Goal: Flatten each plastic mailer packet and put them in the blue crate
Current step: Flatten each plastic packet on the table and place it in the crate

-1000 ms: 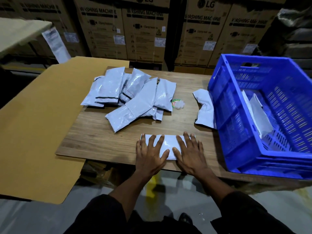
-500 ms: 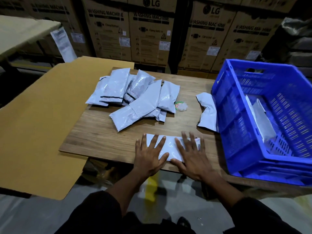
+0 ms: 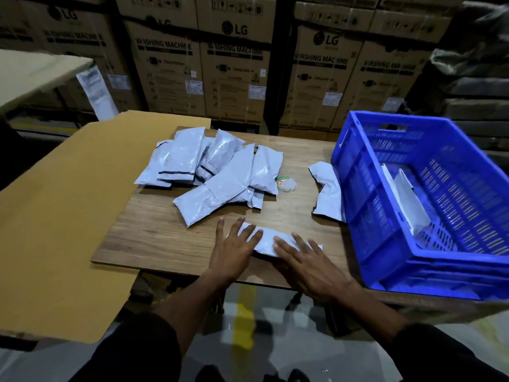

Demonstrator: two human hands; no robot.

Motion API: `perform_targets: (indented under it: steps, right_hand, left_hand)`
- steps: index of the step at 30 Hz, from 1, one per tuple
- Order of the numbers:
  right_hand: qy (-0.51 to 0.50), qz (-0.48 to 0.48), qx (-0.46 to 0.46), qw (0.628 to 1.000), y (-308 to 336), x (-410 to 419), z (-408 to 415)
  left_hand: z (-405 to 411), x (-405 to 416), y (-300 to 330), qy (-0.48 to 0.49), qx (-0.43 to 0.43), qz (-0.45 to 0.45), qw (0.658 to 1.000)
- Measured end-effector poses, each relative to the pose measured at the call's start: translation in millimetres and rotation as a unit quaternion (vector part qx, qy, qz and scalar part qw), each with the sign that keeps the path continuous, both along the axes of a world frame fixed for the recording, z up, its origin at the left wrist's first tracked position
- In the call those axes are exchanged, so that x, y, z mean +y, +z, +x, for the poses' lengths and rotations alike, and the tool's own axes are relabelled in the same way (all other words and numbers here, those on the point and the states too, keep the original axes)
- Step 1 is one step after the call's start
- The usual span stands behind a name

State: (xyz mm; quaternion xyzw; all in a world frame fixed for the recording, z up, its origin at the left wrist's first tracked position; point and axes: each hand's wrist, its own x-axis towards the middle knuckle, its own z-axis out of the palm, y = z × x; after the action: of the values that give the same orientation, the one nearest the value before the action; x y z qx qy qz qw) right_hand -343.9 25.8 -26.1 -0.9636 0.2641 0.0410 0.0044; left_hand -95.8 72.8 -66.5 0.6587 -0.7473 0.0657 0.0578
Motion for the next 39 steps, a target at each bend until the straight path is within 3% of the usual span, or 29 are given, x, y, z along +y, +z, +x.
perform_targets:
  steps: [5, 8, 15, 18, 22, 28, 35, 37, 39]
  right_hand:
    - [0.131, -0.084, 0.119, 0.981, 4.9, -0.1, 3.8]
    - [0.152, -0.130, 0.056, 0.978, 3.9, -8.8, 12.6]
    - [0.025, -0.079, -0.075, 0.994, 39.9, -40.1, 14.0]
    - [-0.040, -0.070, -0.164, 0.983, 69.4, -54.9, -2.6]
    - [-0.056, -0.101, -0.269, 0.956, 118.9, -73.0, -27.2]
    - [-0.114, -0.160, -0.337, 0.921, 186.4, -110.7, -97.5]
    - [-0.219, -0.175, -0.350, 0.894, 206.9, -151.4, -201.5]
    - [-0.268, -0.139, -0.308, 0.902, 192.0, -157.3, -220.7]
    - [-0.316, -0.083, -0.206, 0.923, 167.1, -163.5, -234.2]
  left_hand:
    - [1.2, -3.5, 9.5, 0.000, 0.002, 0.009, 1.000]
    - [-0.5, -7.7, 15.3, 0.001, 0.019, 0.008, 1.000]
    - [-20.0, -0.1, 6.8, 0.178, 0.194, -0.033, 0.964]
    - [-33.7, -1.6, -10.3, 0.147, 0.169, 0.034, 0.974]
    - [-62.6, -16.0, -8.8, 0.115, 0.148, 0.102, 0.977]
    - [-100.6, -46.9, -18.0, 0.085, 0.114, 0.111, 0.984]
    - [-137.7, -71.7, -24.1, 0.092, 0.119, 0.077, 0.986]
    - [-144.3, -75.6, -23.9, 0.106, 0.126, 0.073, 0.984]
    - [-148.8, -76.6, -24.0, 0.118, 0.126, 0.068, 0.983]
